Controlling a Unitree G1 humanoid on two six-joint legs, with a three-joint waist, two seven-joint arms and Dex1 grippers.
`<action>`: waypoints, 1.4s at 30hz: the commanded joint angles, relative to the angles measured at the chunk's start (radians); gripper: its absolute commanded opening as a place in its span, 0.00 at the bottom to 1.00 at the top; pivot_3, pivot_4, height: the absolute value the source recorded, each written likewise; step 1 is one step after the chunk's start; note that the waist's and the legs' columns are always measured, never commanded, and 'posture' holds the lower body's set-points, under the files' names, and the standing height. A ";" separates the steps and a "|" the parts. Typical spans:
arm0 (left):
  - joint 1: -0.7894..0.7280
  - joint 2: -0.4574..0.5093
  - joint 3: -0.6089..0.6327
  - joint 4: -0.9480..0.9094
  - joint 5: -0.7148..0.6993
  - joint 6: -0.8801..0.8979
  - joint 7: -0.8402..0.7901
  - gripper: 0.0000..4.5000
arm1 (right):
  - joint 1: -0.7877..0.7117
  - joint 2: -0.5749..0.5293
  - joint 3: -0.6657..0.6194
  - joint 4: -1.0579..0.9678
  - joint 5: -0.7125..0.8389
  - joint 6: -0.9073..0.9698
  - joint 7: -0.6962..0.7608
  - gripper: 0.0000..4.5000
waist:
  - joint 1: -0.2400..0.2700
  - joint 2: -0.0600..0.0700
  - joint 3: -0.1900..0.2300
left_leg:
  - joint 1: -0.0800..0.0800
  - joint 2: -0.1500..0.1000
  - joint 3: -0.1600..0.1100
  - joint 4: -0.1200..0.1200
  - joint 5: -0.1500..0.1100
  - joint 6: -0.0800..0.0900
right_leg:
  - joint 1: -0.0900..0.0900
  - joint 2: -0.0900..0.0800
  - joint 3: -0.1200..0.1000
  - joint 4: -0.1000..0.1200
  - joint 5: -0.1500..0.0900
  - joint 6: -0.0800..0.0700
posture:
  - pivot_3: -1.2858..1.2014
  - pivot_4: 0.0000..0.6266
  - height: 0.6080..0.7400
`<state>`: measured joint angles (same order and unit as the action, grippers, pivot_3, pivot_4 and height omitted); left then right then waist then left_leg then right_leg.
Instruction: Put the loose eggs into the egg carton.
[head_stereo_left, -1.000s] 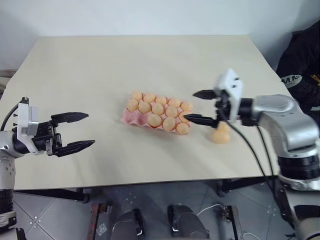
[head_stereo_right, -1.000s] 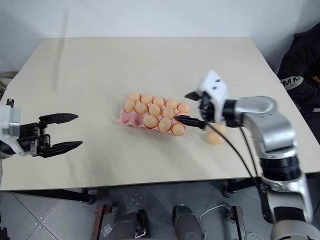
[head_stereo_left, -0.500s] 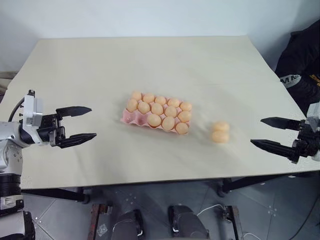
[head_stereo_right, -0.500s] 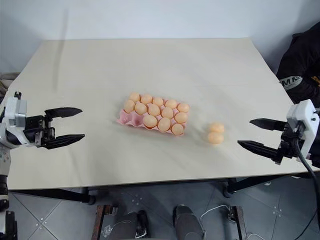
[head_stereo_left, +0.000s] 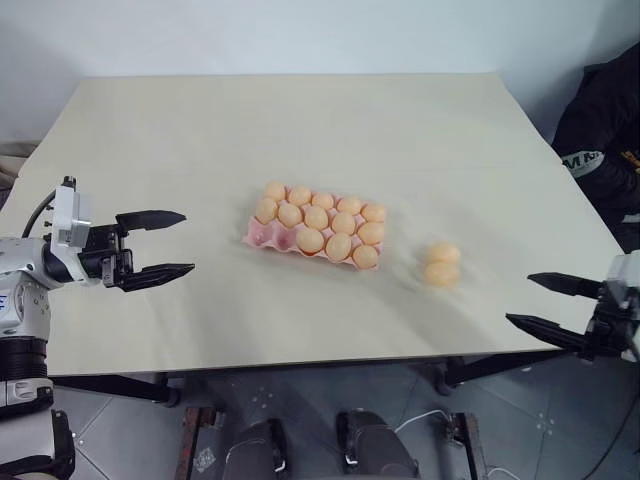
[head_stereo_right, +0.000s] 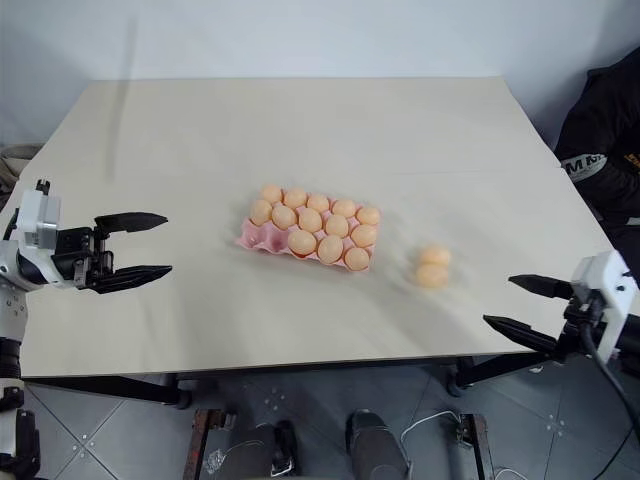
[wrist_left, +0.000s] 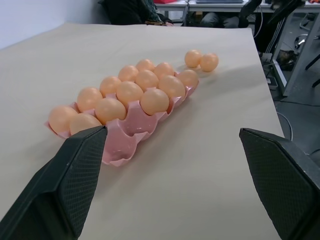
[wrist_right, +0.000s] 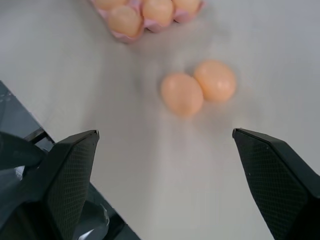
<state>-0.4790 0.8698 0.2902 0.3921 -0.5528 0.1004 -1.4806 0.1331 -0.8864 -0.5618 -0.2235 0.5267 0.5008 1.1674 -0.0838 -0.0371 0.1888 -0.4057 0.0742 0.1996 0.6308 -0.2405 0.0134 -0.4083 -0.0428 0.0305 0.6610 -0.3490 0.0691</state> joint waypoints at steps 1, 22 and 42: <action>0.017 0.026 0.035 -0.053 -0.017 0.007 0.001 1.00 | -0.011 0.015 0.017 -0.015 -0.012 -0.030 -0.051 0.99 | 0.000 0.000 0.000 | 0.000 0.000 0.000 0.000 0.000 0.000 | 0.000 0.000 0.000 0.000 0.000 0.000 | 0.52 0.24 1.00; 0.097 0.021 0.077 -0.156 -0.034 0.046 0.046 1.00 | -0.213 0.342 0.300 0.064 -0.199 -0.090 -0.551 0.99 | 0.000 0.000 0.000 | 0.000 0.000 0.001 0.000 -0.001 -0.003 | -0.001 0.000 0.000 0.002 0.000 0.000 | 0.52 0.24 1.00; 0.106 0.012 0.080 -0.171 -0.033 0.045 0.059 1.00 | -0.342 0.434 0.354 0.253 -0.230 -0.176 -0.627 0.99 | -0.002 0.000 0.000 | 0.000 0.000 0.002 0.000 0.001 -0.001 | -0.001 0.000 0.000 0.002 0.000 0.000 | 0.52 0.24 1.00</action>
<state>-0.3808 0.8763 0.3421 0.2493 -0.5641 0.1505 -1.4282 -0.1943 -0.4549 -0.2006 0.0236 0.3046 0.3481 0.5603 -0.0856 -0.0371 0.1888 -0.4058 0.0740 0.2011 0.6308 -0.2394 0.0126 -0.4094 -0.0425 0.0303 0.6632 -0.3490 0.0689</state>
